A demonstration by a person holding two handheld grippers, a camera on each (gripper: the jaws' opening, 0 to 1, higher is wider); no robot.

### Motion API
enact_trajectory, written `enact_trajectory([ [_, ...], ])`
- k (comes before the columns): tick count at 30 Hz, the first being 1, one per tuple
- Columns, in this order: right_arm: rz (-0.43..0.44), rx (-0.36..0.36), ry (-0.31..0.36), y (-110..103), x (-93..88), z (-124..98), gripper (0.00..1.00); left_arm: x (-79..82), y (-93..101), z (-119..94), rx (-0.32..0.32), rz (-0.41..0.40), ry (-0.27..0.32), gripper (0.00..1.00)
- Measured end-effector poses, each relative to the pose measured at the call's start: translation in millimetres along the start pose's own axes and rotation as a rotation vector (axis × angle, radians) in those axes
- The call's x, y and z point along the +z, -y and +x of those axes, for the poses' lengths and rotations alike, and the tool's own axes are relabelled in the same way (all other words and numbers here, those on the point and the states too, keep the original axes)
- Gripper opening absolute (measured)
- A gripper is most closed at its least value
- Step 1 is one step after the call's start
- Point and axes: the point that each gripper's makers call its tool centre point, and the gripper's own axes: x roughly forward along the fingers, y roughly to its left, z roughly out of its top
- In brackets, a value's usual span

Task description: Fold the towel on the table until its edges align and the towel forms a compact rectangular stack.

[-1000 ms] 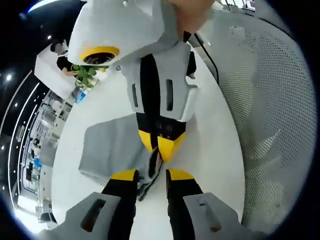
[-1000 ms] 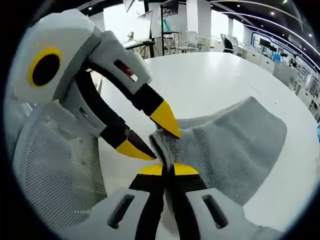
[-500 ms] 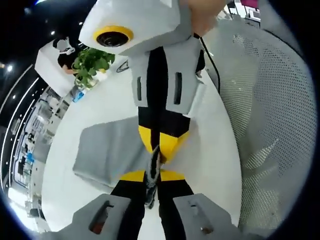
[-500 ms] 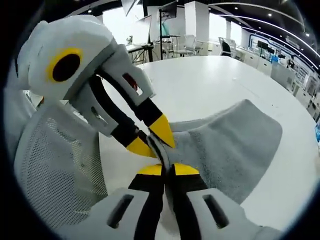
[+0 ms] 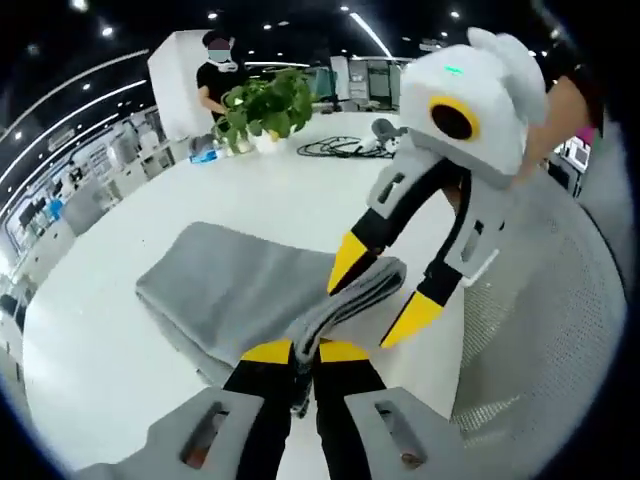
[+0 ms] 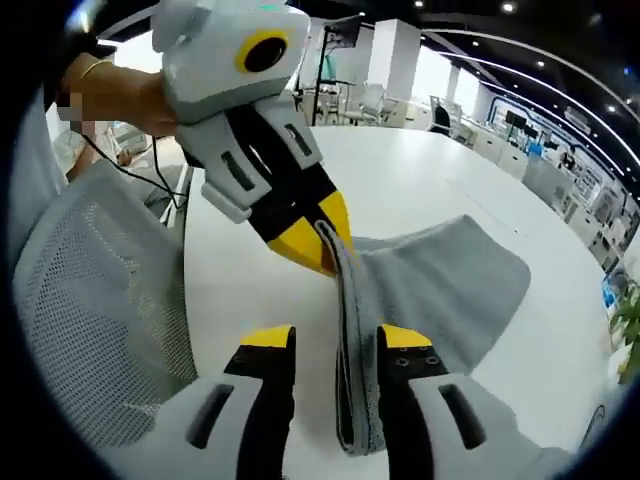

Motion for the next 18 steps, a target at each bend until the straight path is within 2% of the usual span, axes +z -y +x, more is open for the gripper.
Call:
enact_trajectory([
  [2,-0.013,-0.018,0.001,3,-6.4,-2,0.31,0.2,-3.9,-1,0.002,-0.058,0.009,0.07],
  [8,0.017,-0.074,0.013,14,-24.7,-9,0.30,-0.9,-8.5,-3,0.007,-0.104,0.006,0.07],
  [15,-0.039,-0.129,-0.029,19,-43.9,-14,0.31,0.0,-7.3,-3,0.007,-0.143,0.017,0.07],
  [16,-0.075,-0.137,-0.053,20,-47.8,-15,0.31,0.1,-7.4,-3,0.006,-0.155,0.021,0.07],
  [18,-0.068,-0.136,-0.058,18,-50.7,-15,0.31,0.4,-7.9,-3,0.008,-0.162,0.024,0.07],
])
